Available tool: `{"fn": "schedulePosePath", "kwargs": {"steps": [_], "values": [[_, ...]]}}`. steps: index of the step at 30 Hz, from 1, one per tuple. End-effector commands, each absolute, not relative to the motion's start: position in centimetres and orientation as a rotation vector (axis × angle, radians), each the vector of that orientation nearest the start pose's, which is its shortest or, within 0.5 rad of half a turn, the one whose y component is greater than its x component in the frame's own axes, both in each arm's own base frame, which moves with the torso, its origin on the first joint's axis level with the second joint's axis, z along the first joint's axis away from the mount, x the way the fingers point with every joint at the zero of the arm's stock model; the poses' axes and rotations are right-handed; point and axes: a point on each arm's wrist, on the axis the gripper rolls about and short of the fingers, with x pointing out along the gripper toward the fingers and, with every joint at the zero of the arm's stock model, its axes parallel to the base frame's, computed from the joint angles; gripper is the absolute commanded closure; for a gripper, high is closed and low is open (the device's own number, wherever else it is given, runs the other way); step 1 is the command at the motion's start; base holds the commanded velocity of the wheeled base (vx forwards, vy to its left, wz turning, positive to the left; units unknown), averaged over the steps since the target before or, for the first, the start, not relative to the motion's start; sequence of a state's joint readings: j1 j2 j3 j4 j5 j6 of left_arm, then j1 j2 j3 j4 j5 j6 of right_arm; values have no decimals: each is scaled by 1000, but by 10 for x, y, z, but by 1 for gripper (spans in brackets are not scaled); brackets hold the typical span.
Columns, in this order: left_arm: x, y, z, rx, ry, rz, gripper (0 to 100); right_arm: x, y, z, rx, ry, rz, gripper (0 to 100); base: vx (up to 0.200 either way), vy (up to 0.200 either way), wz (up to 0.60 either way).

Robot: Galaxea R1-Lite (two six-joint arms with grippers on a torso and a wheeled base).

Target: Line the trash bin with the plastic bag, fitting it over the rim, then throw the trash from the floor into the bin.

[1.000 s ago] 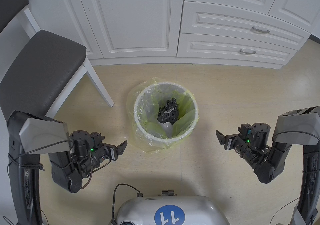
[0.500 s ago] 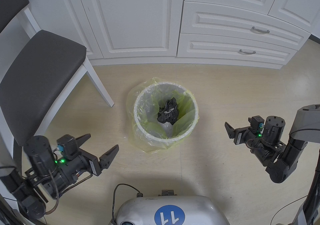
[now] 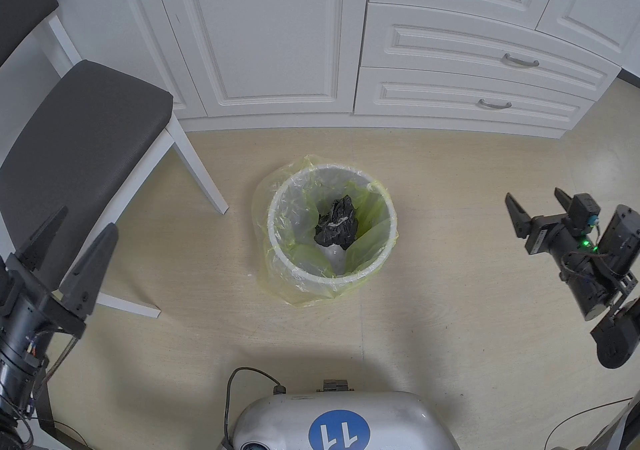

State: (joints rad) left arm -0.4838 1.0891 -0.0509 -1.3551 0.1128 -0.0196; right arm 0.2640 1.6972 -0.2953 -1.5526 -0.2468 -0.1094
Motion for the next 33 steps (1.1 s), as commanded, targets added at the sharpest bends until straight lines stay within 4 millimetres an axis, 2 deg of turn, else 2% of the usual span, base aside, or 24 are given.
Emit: {"fn": "schedulePosePath", "kwargs": {"steps": [1,4,8,10,13,15,19,24,27,28,30,33], "values": [[61,-18,210,-121,-476,-211,0,189,35,193,-44,-331,-62,0,0,0,0],[49,-11,211,-99,-494,-149,0,186,34,198,-42,-352,-65,0,0,0,0],[35,-5,211,-71,-474,-92,0,178,31,216,-70,-438,-87,0,0,0,0],[26,-3,211,-66,-474,-75,0,168,28,228,-66,-498,-104,0,0,0,0],[18,-1,211,-59,-464,-71,0,153,24,237,-60,-500,-130,0,0,0,0],[12,1,214,-34,-451,-56,0,135,20,247,-34,-475,-157,0,0,0,0],[13,1,221,-7,-426,-36,0,115,15,259,19,-402,-147,0,0,0,0],[23,0,240,5,-427,5,0,84,9,280,95,-381,-133,0,0,0,0],[33,-1,255,53,-417,46,0,53,3,286,107,-363,-111,0,0,0,0],[33,0,256,60,-417,51,0,50,3,286,106,-360,-108,0,0,0,0],[33,0,270,71,-422,56,0,33,1,288,84,-321,-64,0,0,0,0],[25,0,288,30,-380,44,0,20,-2,296,51,-284,-85,0,0,0,0]]}}
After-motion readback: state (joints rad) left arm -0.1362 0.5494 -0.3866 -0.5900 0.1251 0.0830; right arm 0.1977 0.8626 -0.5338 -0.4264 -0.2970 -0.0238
